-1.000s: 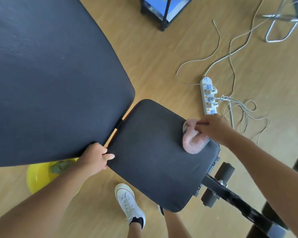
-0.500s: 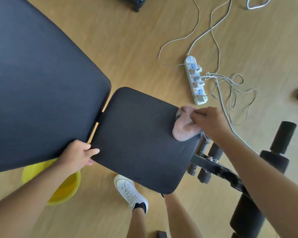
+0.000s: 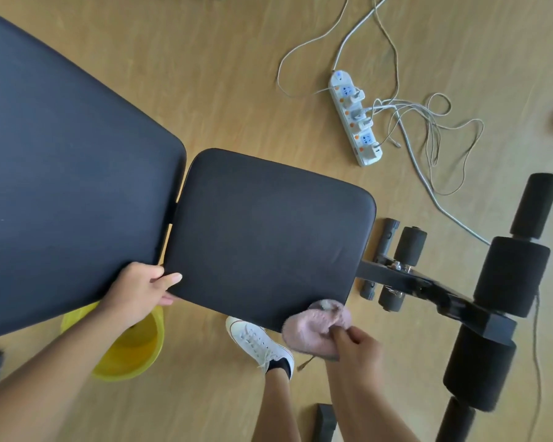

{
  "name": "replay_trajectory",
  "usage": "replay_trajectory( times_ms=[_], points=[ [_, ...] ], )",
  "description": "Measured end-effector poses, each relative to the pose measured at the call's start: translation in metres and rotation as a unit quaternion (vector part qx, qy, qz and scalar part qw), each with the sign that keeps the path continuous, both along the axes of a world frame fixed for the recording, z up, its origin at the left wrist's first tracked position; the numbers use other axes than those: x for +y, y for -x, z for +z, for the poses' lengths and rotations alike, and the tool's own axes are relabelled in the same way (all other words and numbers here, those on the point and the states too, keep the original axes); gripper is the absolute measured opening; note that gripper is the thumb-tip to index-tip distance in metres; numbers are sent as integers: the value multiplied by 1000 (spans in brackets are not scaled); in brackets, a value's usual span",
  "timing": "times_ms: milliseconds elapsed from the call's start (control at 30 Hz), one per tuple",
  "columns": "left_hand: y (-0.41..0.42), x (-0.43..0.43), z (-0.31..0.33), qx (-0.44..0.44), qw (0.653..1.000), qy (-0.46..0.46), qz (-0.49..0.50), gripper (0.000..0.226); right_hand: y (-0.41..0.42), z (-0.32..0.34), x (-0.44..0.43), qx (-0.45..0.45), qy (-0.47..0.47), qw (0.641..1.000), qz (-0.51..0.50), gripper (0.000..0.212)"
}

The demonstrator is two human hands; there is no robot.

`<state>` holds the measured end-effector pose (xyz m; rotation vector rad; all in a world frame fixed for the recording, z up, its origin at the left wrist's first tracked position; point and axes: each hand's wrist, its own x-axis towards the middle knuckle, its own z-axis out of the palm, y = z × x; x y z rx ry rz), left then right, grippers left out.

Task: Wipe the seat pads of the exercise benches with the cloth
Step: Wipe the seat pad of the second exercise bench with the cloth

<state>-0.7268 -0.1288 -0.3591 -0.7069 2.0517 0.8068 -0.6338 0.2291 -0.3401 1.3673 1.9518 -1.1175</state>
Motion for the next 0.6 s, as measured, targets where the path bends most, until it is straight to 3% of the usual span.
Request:
replay_trajectory(
  times_ms=[100,200,300,367,400,533,600],
  points=[
    [0,-2,-1,2,1000,8,-4,57,24,-2,3,76,-48,995,-44,30],
    [0,0,-1,-6,1000,20,-19,57,3,-5,-21,31,-86,991,-97,40],
    [0,-1,-2,-6,1000,12,-22,59,-33,-3,-58,-37,-80,988,-127,28],
    [0,-4,-4,1,999,10,-34,61,-38,7,-92,-30,0,992,-122,18],
    [0,-5,-5,6,999,9,-44,62,-33,7,-109,-42,37,983,-174,20],
    [-4,-9,-11,14,998,-1,-58,64,12,2,-171,-123,95,954,-255,33],
    [-5,-9,-11,25,998,-7,-60,64,25,6,-196,-103,128,945,-282,31]
  ],
)
